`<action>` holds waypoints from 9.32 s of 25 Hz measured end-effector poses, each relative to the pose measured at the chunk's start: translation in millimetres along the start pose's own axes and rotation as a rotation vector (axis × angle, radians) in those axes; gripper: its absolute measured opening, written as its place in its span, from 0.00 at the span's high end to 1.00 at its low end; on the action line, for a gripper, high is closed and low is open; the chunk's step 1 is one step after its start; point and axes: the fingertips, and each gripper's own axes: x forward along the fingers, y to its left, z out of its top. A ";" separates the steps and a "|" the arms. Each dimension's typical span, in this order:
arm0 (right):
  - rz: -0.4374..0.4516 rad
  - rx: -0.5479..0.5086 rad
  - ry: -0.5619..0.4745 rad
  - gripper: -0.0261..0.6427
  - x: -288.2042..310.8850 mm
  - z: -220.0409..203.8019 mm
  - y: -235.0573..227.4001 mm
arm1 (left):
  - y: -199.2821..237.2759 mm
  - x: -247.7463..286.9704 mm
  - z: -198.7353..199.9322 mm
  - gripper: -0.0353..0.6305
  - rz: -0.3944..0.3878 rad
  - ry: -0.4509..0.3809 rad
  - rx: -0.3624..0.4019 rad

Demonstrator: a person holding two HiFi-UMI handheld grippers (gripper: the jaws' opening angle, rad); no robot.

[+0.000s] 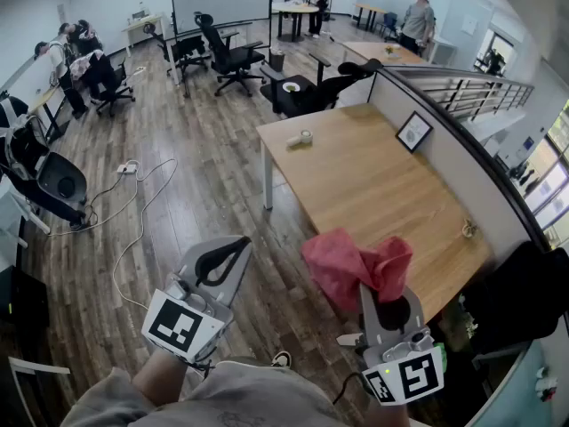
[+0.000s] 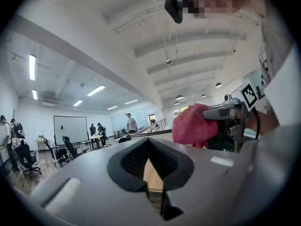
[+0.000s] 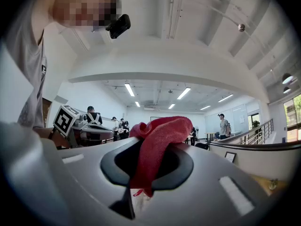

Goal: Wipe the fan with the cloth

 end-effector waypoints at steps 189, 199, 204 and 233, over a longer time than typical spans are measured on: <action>-0.192 0.019 1.022 0.88 728.4 -516.9 -396.1 | 372.3 682.9 -506.8 0.67 -0.662 0.736 0.107; 0.199 -0.042 1.010 0.88 756.2 -524.5 -283.5 | 372.6 682.8 -506.8 0.68 -0.669 0.744 0.096; 0.199 -0.021 0.998 0.87 776.3 -532.0 -283.8 | 372.5 684.7 -506.6 0.68 -0.660 0.733 0.081; 0.127 -0.027 0.982 0.88 773.2 -526.0 -261.2 | 373.5 681.4 -506.8 0.68 -0.698 0.715 0.086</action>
